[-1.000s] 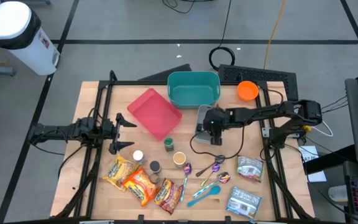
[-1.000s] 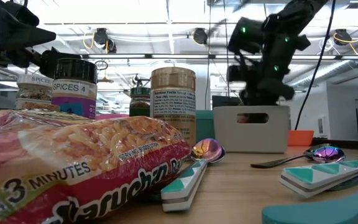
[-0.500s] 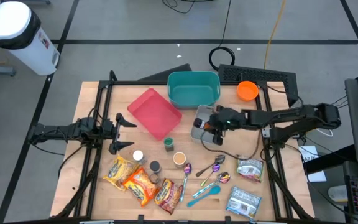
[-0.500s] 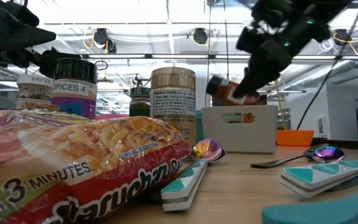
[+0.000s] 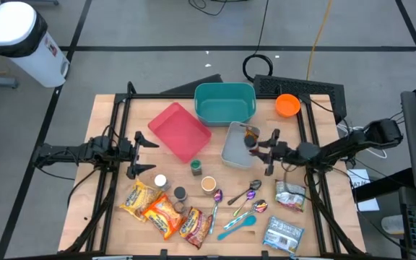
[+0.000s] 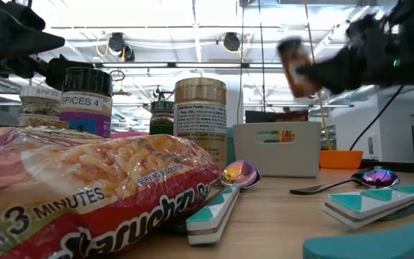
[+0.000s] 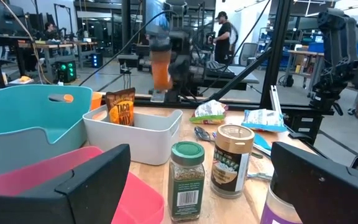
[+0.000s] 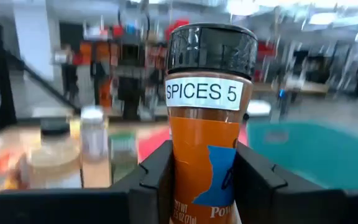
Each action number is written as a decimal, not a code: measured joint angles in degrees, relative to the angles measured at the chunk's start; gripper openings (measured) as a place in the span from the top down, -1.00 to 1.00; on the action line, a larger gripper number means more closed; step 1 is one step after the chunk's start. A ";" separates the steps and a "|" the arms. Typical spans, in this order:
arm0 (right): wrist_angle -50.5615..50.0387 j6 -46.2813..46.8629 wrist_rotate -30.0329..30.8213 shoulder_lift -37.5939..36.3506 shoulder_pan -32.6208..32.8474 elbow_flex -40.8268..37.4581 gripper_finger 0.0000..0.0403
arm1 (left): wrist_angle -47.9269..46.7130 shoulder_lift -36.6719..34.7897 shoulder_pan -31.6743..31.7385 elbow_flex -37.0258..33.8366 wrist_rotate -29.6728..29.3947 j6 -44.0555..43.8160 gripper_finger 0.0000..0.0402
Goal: Pick & Place Food Item
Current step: Put the orange spice bottle into the gray bin
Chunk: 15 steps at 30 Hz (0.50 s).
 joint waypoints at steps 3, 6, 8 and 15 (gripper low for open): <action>-2.00 -2.07 1.38 0.31 0.70 -0.42 0.45 | 0.08 0.00 -0.02 0.00 0.00 0.02 -0.98; -2.98 -1.16 1.35 0.44 0.61 0.07 0.45 | 0.03 0.00 -0.02 0.00 0.00 0.00 -0.98; -3.76 -0.23 1.03 0.59 0.65 0.40 0.45 | 0.04 0.00 -0.02 0.00 0.00 0.02 -0.98; -3.03 -1.59 -1.71 0.54 0.63 0.94 0.45 | 0.00 0.02 -0.02 0.00 0.01 0.00 -0.98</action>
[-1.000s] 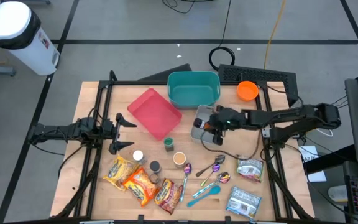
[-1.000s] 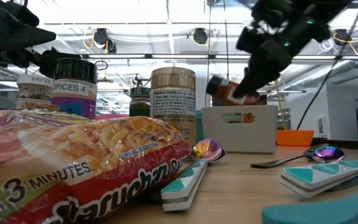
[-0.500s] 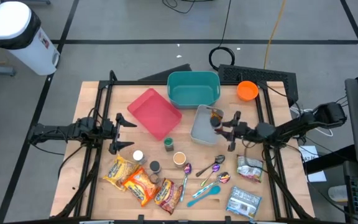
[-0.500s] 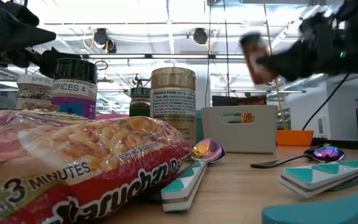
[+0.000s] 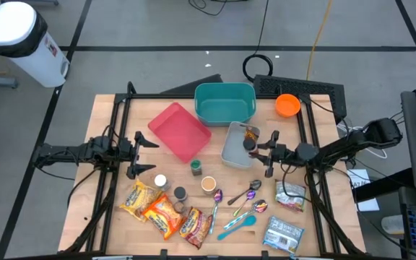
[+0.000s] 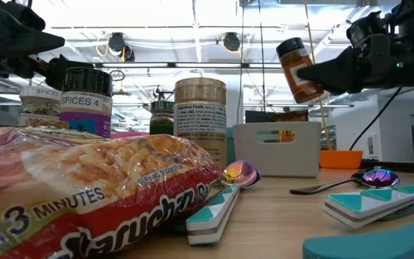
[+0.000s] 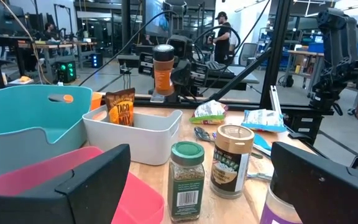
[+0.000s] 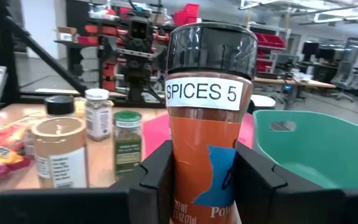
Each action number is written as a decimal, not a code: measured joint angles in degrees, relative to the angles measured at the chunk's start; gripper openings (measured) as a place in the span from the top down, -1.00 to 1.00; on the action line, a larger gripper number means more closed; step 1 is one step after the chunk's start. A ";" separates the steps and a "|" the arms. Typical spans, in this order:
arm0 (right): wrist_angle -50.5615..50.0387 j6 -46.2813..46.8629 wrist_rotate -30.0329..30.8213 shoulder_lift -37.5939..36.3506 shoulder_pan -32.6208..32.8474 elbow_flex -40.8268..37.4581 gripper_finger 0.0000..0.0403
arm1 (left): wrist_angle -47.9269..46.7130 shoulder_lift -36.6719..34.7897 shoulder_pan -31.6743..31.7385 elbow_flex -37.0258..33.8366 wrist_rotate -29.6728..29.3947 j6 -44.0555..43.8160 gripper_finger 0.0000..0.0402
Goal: Pick & Place Food Item
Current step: Put the orange spice bottle into the gray bin
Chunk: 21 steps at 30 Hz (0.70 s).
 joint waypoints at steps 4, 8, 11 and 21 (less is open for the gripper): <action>0.49 1.15 -0.30 0.00 0.00 -0.01 0.45 | 1.90 -0.02 0.00 0.03 0.01 -1.11 -0.98; 0.45 1.33 -0.31 0.00 0.00 -0.02 0.45 | 2.90 0.00 0.02 0.13 0.01 -1.18 -0.98; 0.43 1.33 -0.30 0.02 0.00 -0.02 0.45 | 3.06 -0.02 0.02 0.13 0.01 -1.18 -0.98; 0.44 2.82 -0.31 0.00 0.00 -0.07 0.45 | 20.08 1.55 0.01 0.09 -1.43 -3.09 -0.98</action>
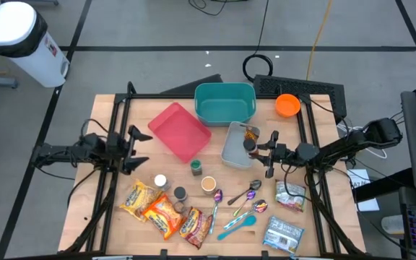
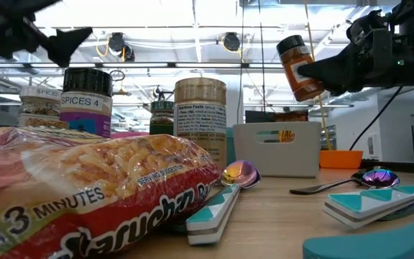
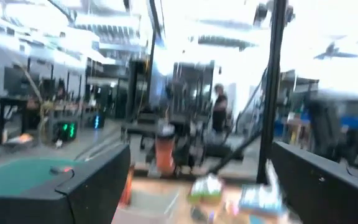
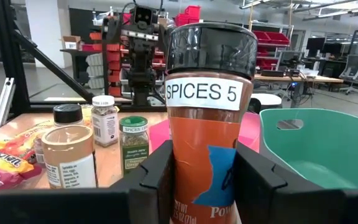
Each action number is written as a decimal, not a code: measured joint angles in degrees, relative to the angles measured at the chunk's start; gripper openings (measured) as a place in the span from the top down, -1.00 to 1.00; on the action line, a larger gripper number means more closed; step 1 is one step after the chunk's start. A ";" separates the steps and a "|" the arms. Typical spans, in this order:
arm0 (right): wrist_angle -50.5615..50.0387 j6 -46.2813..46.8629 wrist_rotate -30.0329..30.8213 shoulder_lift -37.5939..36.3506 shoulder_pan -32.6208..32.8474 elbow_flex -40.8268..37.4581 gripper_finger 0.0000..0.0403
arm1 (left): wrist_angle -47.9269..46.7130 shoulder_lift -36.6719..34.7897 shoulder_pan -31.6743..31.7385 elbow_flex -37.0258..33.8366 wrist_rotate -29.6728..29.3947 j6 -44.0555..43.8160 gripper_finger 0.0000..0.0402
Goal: Pick & Place Food Item
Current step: Put the orange spice bottle into the gray bin
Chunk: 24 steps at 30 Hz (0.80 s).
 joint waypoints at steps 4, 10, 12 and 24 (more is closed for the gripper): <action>0.01 0.02 0.00 0.02 0.00 0.00 0.45 | 4.75 3.78 -0.01 0.00 -0.01 -4.65 -0.98; -0.02 -0.02 -0.03 0.01 0.00 -0.01 0.45 | 15.90 15.85 -0.10 0.01 -6.44 -10.62 -0.98; 0.00 0.01 -0.03 0.00 0.00 -0.02 0.45 | 20.61 21.72 -0.06 0.74 -9.13 -11.51 -0.98; -0.02 0.02 -0.09 0.00 0.00 -0.02 0.45 | 17.49 61.20 -2.04 32.43 -4.05 5.49 -0.98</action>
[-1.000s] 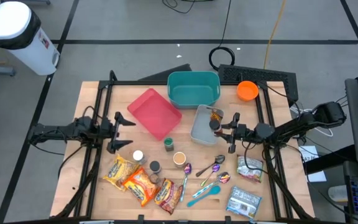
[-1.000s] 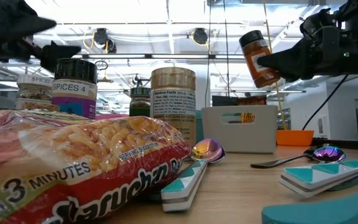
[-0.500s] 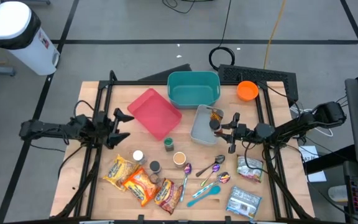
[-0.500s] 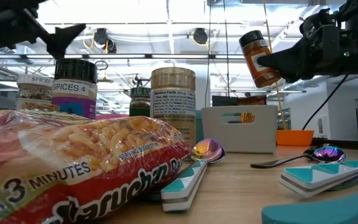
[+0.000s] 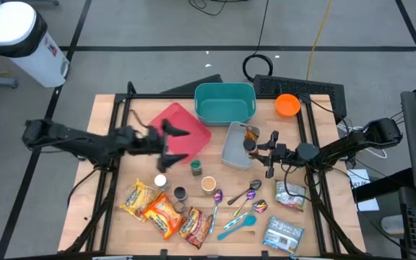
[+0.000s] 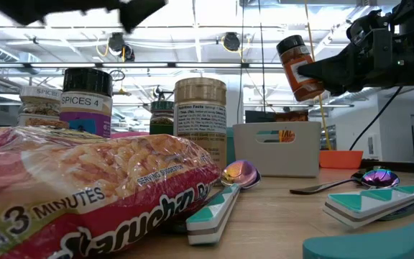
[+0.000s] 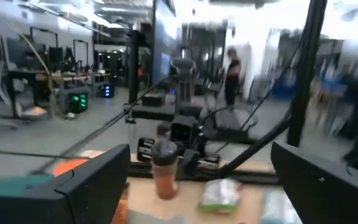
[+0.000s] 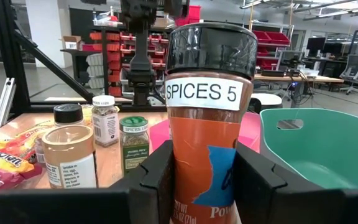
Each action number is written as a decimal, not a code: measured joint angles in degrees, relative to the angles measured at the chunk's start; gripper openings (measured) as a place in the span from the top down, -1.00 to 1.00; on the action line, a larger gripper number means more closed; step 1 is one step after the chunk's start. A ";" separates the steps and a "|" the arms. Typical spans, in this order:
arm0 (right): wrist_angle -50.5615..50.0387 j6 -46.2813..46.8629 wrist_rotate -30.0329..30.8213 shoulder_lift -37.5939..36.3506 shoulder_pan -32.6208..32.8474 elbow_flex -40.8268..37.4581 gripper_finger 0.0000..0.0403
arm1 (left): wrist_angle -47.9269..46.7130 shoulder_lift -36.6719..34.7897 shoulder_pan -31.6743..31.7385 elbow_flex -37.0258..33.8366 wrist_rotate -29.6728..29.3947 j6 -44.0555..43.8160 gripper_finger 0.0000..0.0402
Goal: Pick & Place Food Item
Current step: Put the orange spice bottle into the gray bin
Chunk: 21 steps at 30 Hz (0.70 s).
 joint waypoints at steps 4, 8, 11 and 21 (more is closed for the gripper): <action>-0.02 0.00 -2.51 0.00 -0.04 0.00 0.45 | -7.22 12.02 0.81 11.61 -0.67 4.28 -0.98; -0.01 0.02 -2.91 0.01 0.00 0.00 0.45 | -8.00 22.38 2.21 20.93 1.50 4.11 -0.98; 0.00 0.02 -2.92 0.00 -0.02 0.00 0.45 | -7.94 28.82 3.01 26.31 6.05 3.97 -0.98; -0.02 0.02 -4.50 0.02 0.00 -0.02 0.45 | -8.20 43.06 4.97 37.65 10.17 2.06 -0.98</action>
